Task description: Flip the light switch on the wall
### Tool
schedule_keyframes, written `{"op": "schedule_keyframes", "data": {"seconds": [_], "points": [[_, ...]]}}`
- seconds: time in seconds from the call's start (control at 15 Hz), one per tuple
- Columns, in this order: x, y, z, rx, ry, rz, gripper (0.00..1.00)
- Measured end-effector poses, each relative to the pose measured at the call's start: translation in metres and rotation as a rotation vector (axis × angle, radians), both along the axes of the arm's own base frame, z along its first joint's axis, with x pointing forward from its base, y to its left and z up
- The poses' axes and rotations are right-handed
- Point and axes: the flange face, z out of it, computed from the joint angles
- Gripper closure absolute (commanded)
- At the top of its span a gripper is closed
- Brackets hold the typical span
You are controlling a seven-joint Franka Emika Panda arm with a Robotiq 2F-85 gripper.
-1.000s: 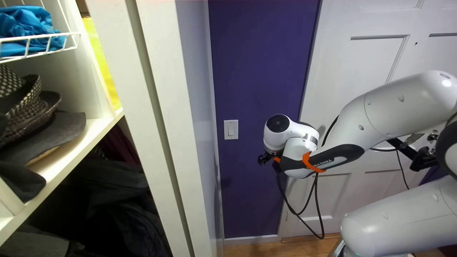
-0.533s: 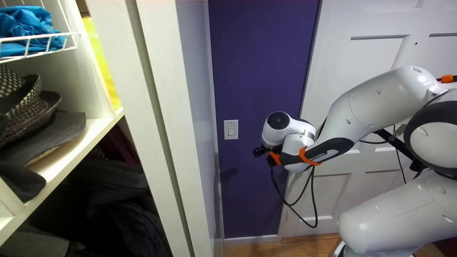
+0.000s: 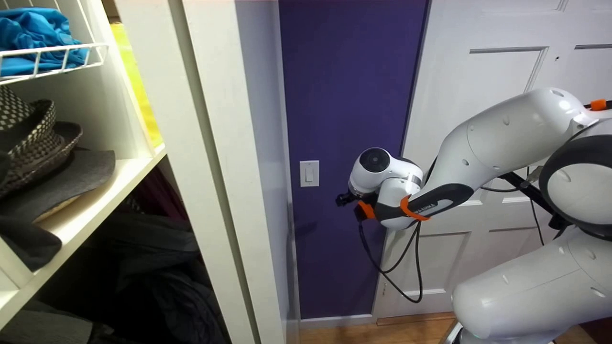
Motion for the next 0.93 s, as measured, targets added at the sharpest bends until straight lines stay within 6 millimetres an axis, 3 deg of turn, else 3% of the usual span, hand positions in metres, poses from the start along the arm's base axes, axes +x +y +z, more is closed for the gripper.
{"op": "schedule_keyframes", "data": {"seconds": [0.33,0.8,0.87,0.93], "points": [[0.016,-0.003,0.021,0.037,-0.14,0.005,0.0],[0.044,-0.003,0.028,0.095,-0.233,-0.016,0.0],[0.049,-0.003,0.029,0.097,-0.244,-0.013,0.04],[0.053,-0.004,0.031,0.097,-0.256,-0.011,0.17]]}}
